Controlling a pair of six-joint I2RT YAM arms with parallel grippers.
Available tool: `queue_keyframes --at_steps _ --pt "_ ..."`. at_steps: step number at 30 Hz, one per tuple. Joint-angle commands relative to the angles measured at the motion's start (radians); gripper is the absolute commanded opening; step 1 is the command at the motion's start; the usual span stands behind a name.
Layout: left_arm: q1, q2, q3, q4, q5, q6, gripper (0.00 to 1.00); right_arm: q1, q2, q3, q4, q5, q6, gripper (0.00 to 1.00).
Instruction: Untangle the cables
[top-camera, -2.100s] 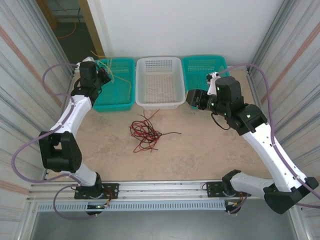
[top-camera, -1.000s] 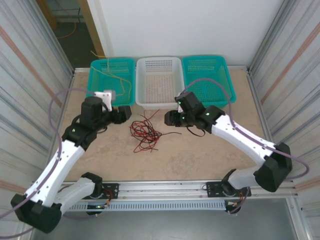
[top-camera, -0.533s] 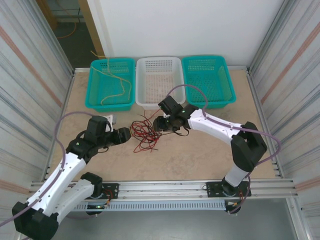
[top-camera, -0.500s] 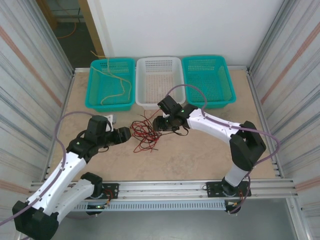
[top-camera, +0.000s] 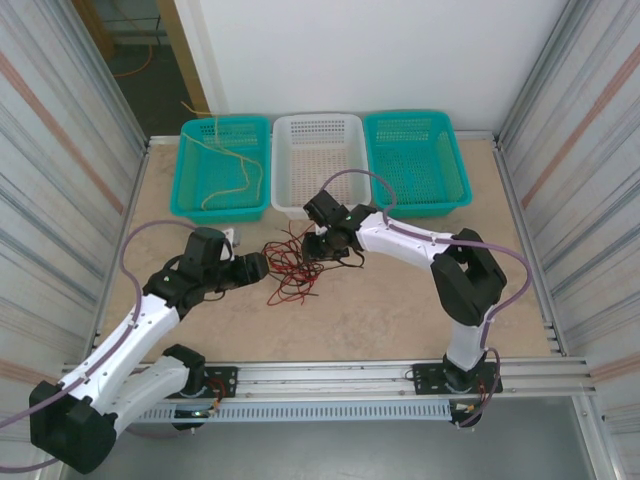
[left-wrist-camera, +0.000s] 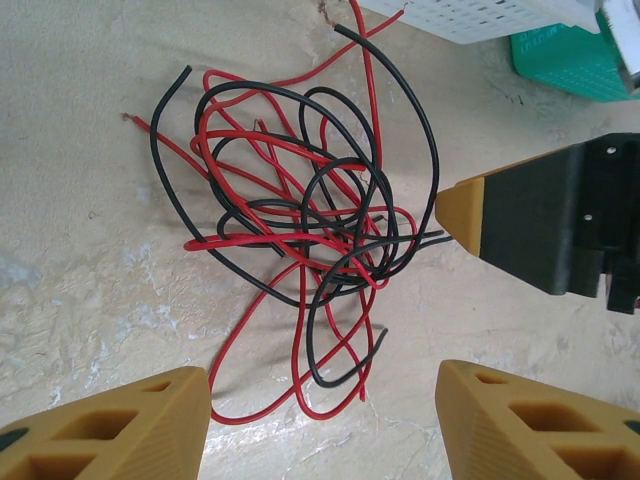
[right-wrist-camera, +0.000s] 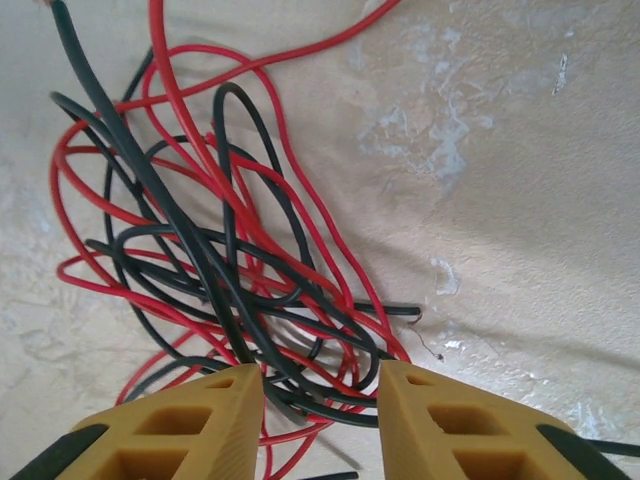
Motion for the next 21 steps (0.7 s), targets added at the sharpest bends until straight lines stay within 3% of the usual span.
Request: queue_keyframes --at_steps 1,4,14,21 --pt "-0.006 -0.001 0.027 0.014 0.006 -0.011 0.62 0.006 0.003 0.001 -0.004 0.011 -0.019 0.29" --pt "-0.007 0.007 0.037 0.014 0.008 -0.007 0.62 0.006 -0.016 -0.024 -0.002 0.022 -0.017 0.26" --pt "-0.007 0.023 0.082 -0.006 -0.001 0.019 0.62 0.034 -0.057 -0.01 0.023 0.025 -0.046 0.46" --pt "-0.009 0.027 0.087 -0.011 0.001 0.019 0.64 0.02 0.038 0.073 0.009 0.012 -0.049 0.47"
